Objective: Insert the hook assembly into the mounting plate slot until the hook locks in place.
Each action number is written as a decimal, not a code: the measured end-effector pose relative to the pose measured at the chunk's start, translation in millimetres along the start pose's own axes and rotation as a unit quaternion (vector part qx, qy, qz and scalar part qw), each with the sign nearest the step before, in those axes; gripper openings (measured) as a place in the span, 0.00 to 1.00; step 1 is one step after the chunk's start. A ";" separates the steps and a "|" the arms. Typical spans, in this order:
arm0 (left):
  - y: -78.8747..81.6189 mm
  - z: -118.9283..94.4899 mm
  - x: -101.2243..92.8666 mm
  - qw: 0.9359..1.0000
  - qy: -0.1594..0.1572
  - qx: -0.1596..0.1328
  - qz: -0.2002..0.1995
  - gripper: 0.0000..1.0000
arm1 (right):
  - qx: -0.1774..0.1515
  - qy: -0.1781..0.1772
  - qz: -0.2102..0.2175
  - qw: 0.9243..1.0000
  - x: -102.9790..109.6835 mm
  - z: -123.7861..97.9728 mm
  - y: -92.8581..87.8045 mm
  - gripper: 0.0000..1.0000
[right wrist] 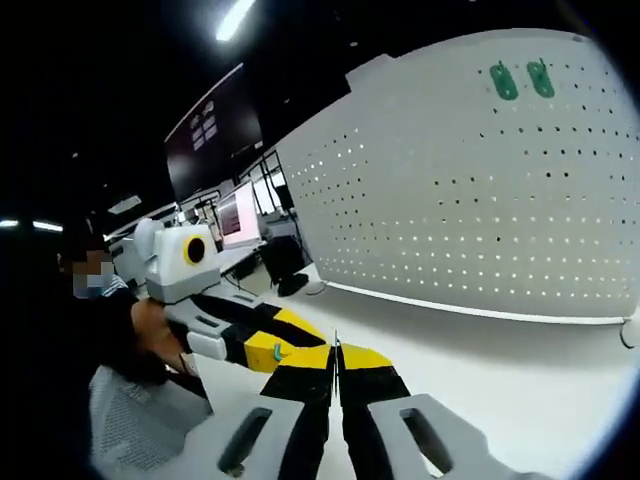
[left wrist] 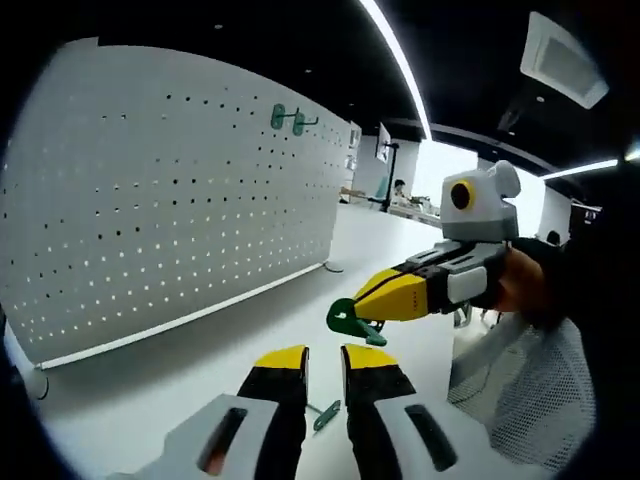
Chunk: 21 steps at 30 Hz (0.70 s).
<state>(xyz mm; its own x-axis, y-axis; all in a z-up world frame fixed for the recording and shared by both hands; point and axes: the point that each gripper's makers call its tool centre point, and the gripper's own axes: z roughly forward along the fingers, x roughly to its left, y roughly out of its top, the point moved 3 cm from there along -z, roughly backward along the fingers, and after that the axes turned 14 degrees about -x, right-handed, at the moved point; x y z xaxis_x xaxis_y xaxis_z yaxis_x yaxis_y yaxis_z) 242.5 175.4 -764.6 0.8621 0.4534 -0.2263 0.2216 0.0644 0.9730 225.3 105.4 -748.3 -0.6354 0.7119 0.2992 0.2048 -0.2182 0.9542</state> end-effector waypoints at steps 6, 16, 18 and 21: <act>11.0 -1.0 -4.2 0.995 -0.025 -0.052 -0.087 0.11 | -0.023 0.028 0.046 0.998 7.9 0.9 6.7 0.00; 36.0 -3.9 -17.1 0.966 -0.085 -0.138 -0.203 0.07 | -0.089 0.079 0.158 0.980 18.3 -3.3 29.1 0.00; 40.8 -5.5 -19.9 0.961 -0.097 -0.151 -0.211 0.07 | -0.101 0.089 0.172 0.976 20.1 -4.3 33.7 0.00; 51.2 -8.5 -24.9 0.947 -0.122 -0.178 -0.240 0.05 | -0.116 0.113 0.210 0.964 25.1 -6.8 40.2 0.00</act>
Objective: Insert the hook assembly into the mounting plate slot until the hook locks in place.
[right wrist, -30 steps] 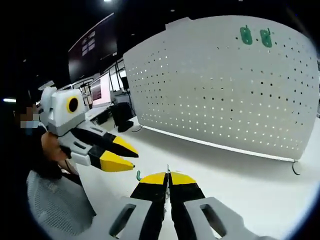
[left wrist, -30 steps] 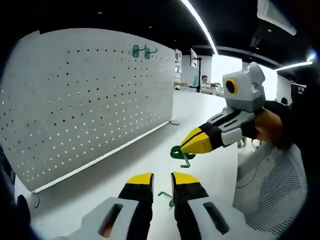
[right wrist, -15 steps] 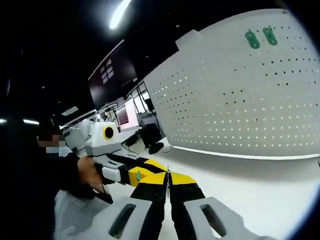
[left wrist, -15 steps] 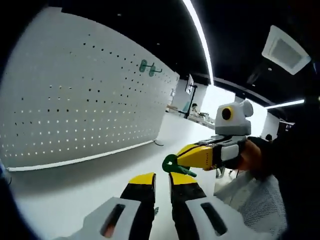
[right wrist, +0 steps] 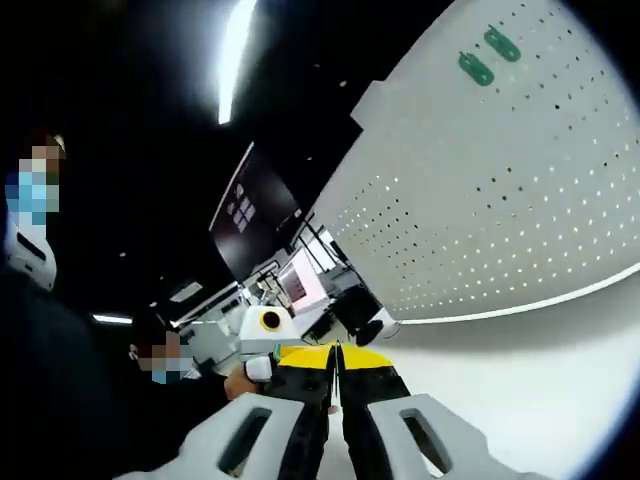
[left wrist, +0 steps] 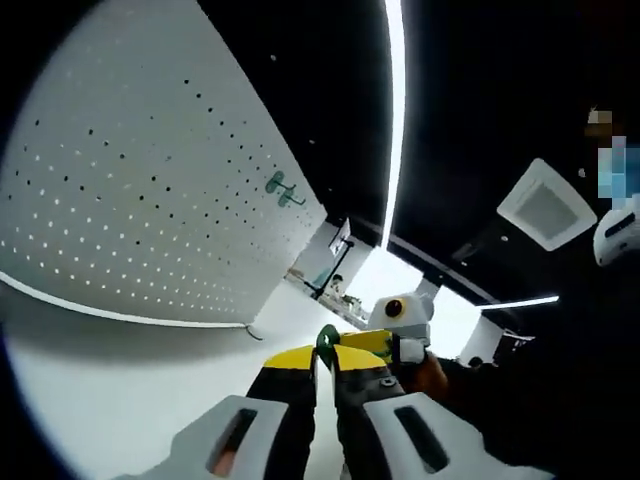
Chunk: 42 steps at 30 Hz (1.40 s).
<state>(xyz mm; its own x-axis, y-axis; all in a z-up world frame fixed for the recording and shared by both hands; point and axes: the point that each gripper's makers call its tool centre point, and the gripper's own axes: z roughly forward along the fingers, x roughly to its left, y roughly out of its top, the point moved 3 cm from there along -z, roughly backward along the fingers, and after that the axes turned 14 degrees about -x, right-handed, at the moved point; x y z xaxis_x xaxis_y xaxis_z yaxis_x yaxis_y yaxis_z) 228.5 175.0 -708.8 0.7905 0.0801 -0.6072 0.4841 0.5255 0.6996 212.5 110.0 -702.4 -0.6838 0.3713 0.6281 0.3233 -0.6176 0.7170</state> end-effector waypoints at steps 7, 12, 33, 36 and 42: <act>3.9 1.5 -15.0 0.997 -0.048 -0.018 -0.053 0.03 | -0.015 0.044 0.065 0.997 13.3 0.5 4.4 0.00; 5.7 1.4 -16.5 0.997 -0.051 -0.021 -0.056 0.02 | -0.019 0.048 0.068 0.996 14.3 1.0 4.7 0.00; -10.0 -12.5 34.5 0.974 0.113 0.089 0.174 0.01 | -0.006 -0.040 -0.011 0.999 -15.1 -2.5 1.3 0.08; -12.7 -16.6 44.4 0.960 0.147 0.111 0.209 0.01 | 0.003 -0.046 -0.038 0.998 -15.6 -1.8 -1.2 0.10; -11.6 -21.2 53.8 0.943 0.188 0.125 0.244 0.01 | 0.064 -0.072 -0.159 0.982 -21.2 -0.1 -17.8 0.14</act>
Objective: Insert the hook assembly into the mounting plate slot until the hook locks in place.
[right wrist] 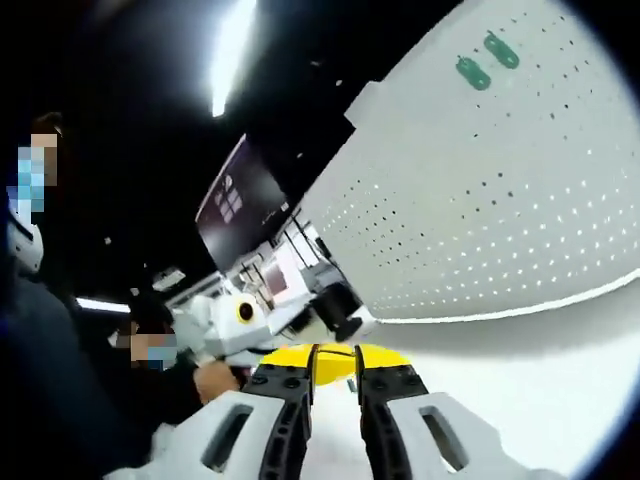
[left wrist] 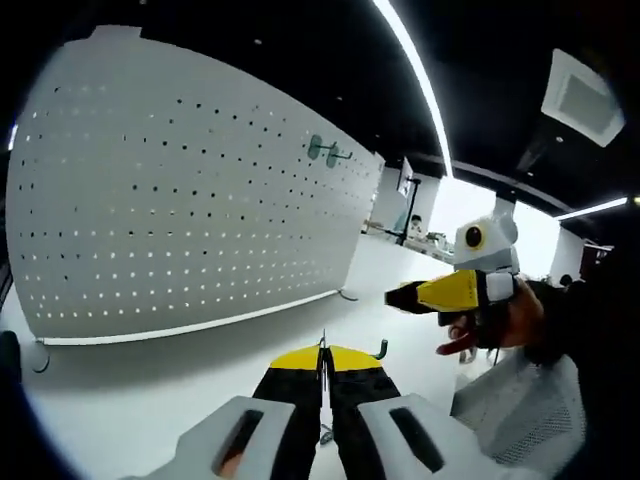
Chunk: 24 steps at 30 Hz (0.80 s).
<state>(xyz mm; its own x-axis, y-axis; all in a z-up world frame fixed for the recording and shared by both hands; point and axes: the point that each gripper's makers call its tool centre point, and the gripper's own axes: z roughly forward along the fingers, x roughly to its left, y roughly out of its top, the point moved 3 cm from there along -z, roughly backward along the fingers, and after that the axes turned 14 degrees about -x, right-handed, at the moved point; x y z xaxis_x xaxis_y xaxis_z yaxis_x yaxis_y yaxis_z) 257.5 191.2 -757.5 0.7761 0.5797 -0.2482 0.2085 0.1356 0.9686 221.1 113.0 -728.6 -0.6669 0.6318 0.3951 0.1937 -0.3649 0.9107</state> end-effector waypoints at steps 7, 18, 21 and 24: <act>-1.0 -1.3 5.0 1.000 0.026 0.004 0.001 0.01 | 0.066 -0.016 -0.151 0.986 5.5 8.9 -20.0 0.14; 3.4 4.0 -8.2 0.999 0.019 -0.017 -0.040 0.01 | 0.082 -0.066 -0.214 0.971 -7.5 18.9 -25.0 0.10; 3.6 5.7 -13.4 0.999 0.013 -0.018 -0.036 0.01 | 0.086 -0.065 -0.226 0.968 -6.4 19.6 -26.8 0.08; 3.2 6.8 -15.3 0.999 0.008 -0.018 -0.039 0.01 | 0.092 -0.063 -0.246 0.963 -7.1 19.2 -27.9 0.06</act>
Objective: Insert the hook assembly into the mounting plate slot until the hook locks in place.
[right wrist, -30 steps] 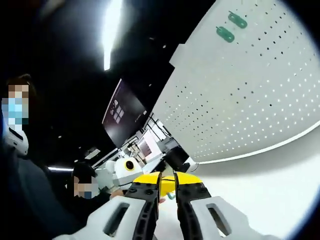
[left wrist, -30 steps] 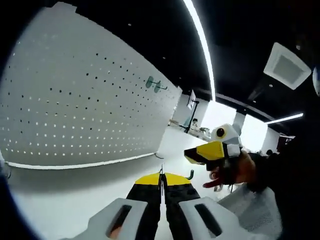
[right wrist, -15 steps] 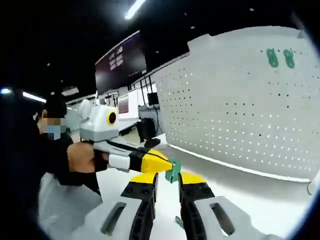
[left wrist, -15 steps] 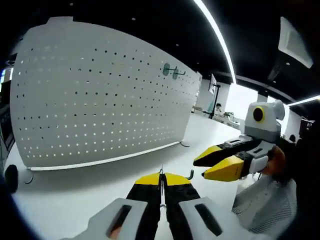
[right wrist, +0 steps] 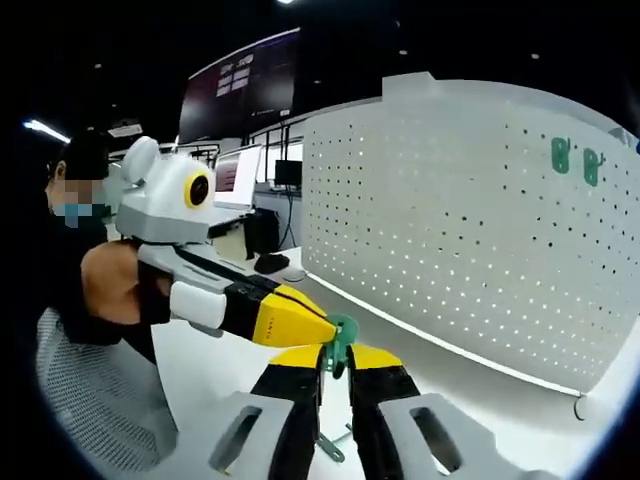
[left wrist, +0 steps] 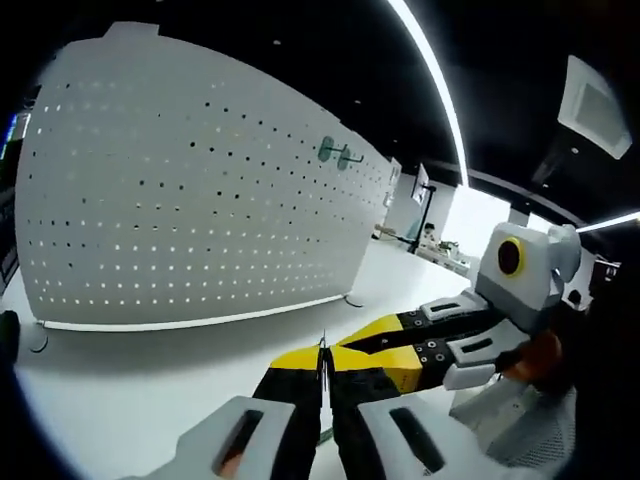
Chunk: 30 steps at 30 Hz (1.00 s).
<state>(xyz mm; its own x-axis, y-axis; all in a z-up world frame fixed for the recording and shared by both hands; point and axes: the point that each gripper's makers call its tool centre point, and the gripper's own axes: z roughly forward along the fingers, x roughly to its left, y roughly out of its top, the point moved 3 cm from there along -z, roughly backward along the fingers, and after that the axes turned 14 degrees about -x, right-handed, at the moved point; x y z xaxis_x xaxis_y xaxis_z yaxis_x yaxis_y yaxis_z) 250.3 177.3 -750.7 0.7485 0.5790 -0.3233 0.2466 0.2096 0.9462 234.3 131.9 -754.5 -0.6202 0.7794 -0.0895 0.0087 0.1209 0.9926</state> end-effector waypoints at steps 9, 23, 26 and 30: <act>-2.5 1.4 -1.4 1.000 -0.003 0.004 -0.004 0.01 | 0.005 -0.002 -0.016 1.000 -3.1 -1.1 -1.9 0.03; -2.0 3.0 -5.3 1.000 -0.017 0.000 0.001 0.08 | 0.015 -0.008 -0.010 1.000 -7.3 -4.0 -5.1 0.01; -3.7 2.9 -5.6 1.000 -0.017 0.007 0.021 0.15 | 0.015 -0.016 -0.007 1.000 -13.1 -7.1 -5.9 0.01; -2.0 1.9 -4.9 0.999 -0.015 0.005 0.043 0.22 | 0.012 -0.031 0.000 0.999 -23.0 -12.2 -5.6 0.01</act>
<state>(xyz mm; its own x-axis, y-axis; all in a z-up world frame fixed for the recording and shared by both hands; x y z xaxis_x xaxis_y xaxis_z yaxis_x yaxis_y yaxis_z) 247.3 172.5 -751.0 0.7846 0.5713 -0.2408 0.1869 0.1523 0.9705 239.0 105.8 -756.9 -0.5696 0.8164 -0.0952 0.0286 0.1354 0.9904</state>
